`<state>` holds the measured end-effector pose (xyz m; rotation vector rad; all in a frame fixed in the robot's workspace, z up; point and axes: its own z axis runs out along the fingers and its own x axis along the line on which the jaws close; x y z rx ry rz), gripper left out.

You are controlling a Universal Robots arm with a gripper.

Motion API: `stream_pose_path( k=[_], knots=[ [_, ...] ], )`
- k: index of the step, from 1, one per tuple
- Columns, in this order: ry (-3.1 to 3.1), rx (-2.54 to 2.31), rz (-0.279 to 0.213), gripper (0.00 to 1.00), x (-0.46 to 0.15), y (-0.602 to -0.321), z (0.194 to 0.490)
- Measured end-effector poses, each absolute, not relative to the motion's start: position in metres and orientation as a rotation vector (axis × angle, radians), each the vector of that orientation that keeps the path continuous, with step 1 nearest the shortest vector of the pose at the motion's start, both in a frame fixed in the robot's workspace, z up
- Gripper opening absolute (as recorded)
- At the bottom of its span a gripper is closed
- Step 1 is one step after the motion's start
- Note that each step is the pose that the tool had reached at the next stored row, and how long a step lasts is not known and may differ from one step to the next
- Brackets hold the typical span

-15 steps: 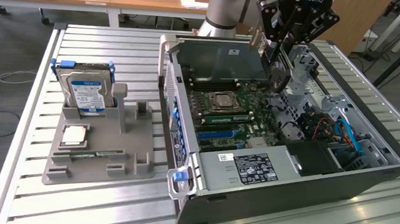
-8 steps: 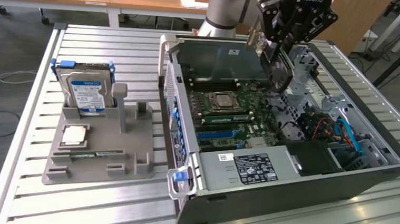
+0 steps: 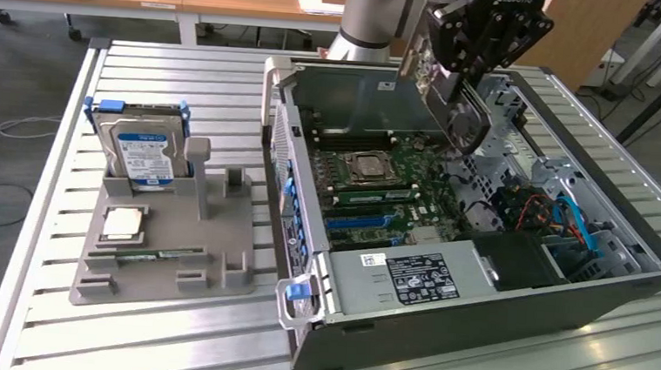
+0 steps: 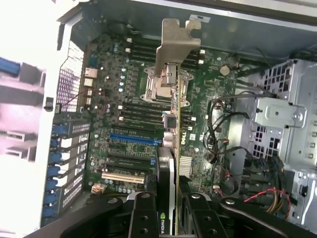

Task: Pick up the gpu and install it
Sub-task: 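Insert the gpu into the slot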

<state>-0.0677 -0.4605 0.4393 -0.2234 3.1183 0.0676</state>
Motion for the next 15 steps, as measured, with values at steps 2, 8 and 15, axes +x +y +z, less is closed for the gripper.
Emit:
stream_pose_path(
  k=[2,8,15],
  knots=[
    [3.115,-0.28,0.067,0.27,-0.0677,-0.4605,0.4392],
    [3.097,-0.451,0.062,0.27,-0.0677,-0.4605,0.4388],
    [3.065,-0.649,0.058,0.27,-0.0677,-0.4605,0.4383]
  ],
)
